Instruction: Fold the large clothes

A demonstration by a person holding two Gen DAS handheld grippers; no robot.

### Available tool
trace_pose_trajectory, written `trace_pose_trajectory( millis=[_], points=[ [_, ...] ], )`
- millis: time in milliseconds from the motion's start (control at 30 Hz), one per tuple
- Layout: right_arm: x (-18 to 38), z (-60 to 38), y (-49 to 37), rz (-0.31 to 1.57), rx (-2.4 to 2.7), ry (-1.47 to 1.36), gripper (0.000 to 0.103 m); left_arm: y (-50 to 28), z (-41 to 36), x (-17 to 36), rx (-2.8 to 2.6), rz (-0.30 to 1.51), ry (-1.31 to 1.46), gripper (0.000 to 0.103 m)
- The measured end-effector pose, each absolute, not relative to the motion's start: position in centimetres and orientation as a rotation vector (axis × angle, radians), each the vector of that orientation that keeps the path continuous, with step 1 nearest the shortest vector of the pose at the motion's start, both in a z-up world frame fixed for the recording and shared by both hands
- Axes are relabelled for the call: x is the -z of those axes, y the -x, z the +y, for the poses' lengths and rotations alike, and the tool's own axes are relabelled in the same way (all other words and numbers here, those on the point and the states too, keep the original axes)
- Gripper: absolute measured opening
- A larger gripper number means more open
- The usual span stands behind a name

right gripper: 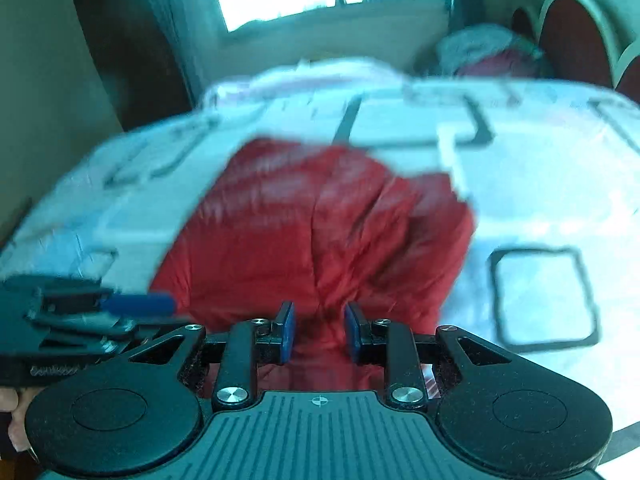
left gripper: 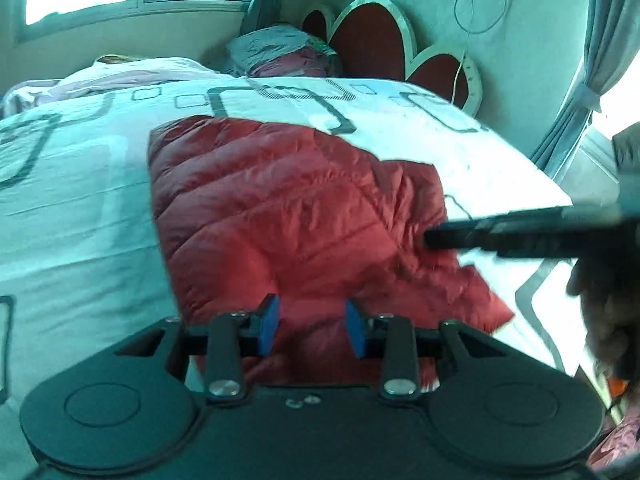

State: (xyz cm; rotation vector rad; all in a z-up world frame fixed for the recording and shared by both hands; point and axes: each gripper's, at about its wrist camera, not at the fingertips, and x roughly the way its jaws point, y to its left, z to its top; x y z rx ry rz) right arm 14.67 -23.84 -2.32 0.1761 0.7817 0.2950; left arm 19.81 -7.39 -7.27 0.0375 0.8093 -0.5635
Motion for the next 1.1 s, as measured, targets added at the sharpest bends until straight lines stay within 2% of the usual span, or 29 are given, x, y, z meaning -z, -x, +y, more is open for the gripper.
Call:
trace_pose_trajectory(
  millis=[100, 200, 267, 300, 433, 533, 667, 800, 900, 1100],
  points=[
    [3.1, -23.8, -13.8, 0.835, -0.341, -0.126, 0.027, -19.0, -6.8, 8.5, 0.546, 0.847, -0.067, 0.038],
    [5.7, -23.2, -14.1, 0.921, -0.331, -0.08, 0.027, -19.7, -6.7, 8.4, 0.536, 0.858, -0.022, 0.036],
    [4.2, -23.7, -14.1, 0.867, -0.311, -0.118, 0.027, -19.9, -6.5, 7.2, 0.526, 0.816, -0.028, 0.038],
    [3.1, -24.1, -14.3, 0.818, -0.309, -0.14, 0.027, -20.2, -6.4, 6.5, 0.517, 0.786, -0.028, 0.043],
    [1.1, -25.0, -17.3, 0.724, -0.262, -0.142, 0.027, -23.1, -7.4, 5.5, 0.517, 0.729, -0.032, 0.043],
    [2.0, -24.8, -20.5, 0.739, -0.26, -0.137, 0.027, -25.1, -8.8, 5.6, 0.527, 0.717, -0.047, 0.042],
    [5.5, -24.5, -23.0, 0.827, -0.242, -0.119, 0.027, -27.1, -10.3, 8.3, 0.521, 0.796, -0.115, 0.044],
    [4.3, -26.8, -22.0, 0.785, -0.221, -0.215, 0.027, -26.1, -9.9, 7.1, 0.499, 0.793, -0.132, 0.042],
    [3.1, -28.9, -20.0, 0.74, -0.19, -0.295, 0.027, -24.5, -9.1, 6.1, 0.476, 0.761, -0.13, 0.05],
    [5.9, -31.0, -20.2, 0.806, -0.193, -0.444, 0.027, -25.9, -8.2, 7.9, 0.429, 0.814, -0.106, 0.053]
  ],
)
